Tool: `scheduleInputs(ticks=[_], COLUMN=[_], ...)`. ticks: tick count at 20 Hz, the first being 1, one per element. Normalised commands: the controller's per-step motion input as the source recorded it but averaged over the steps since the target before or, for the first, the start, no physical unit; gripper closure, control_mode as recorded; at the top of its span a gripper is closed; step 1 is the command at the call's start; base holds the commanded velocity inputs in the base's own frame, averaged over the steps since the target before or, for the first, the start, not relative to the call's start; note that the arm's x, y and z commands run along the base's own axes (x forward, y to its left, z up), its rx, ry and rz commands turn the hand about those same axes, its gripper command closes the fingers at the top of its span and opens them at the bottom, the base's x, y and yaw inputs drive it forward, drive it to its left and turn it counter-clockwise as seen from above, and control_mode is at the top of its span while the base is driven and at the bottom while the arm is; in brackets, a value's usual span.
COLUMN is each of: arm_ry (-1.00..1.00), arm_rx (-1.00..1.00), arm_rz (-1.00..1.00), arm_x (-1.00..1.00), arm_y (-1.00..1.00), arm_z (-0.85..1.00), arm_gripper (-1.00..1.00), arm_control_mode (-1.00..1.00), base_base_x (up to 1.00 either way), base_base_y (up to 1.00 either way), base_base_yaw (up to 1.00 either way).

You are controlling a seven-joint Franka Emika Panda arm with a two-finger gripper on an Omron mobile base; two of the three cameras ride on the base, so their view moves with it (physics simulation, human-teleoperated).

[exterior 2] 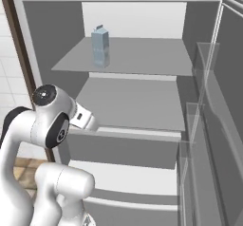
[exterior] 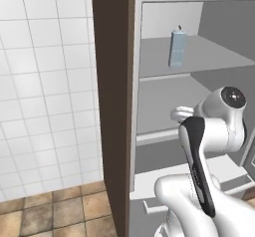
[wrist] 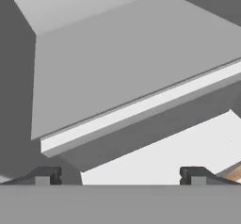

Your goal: Take a sugar cube from the saucer and place it inside the coffee. Then, grab milk from the fridge and place it next to the coffee on the counter to sweeten the coffee.

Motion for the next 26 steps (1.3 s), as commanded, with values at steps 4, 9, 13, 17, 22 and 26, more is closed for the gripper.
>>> scheduleInputs(ticks=[4, 9, 13, 17, 22, 26], arm_ry=[-0.14, -0.12, -0.06, -0.03, 0.02, 0.05], arm_rx=[-0.03, -0.03, -0.04, -0.07, -0.01, -0.02], arm_rz=[-0.03, 0.00, 0.00, 0.00, 0.00, 0.00], arm_x=[0.16, 0.17, 0.11, 0.09, 0.56, 0.69], arm_y=[0.00, 0.00, 0.00, 0.00, 0.00, 0.00], arm_z=[0.85, 0.98, 1.00, 0.98, 0.38, 0.01], arm_gripper=[-1.00, -1.00, -1.00, -1.00, -1.00, -1.00], arm_control_mode=[-1.00, -1.00, -1.00, -1.00, -1.00, -1.00], base_base_x=[0.00, 0.00, 0.00, 0.00, 0.00, 0.00], base_base_y=[0.00, 0.00, 0.00, 0.00, 0.00, 0.00], base_base_yaw=[0.00, 0.00, 0.00, 0.00, 0.00, 0.00])
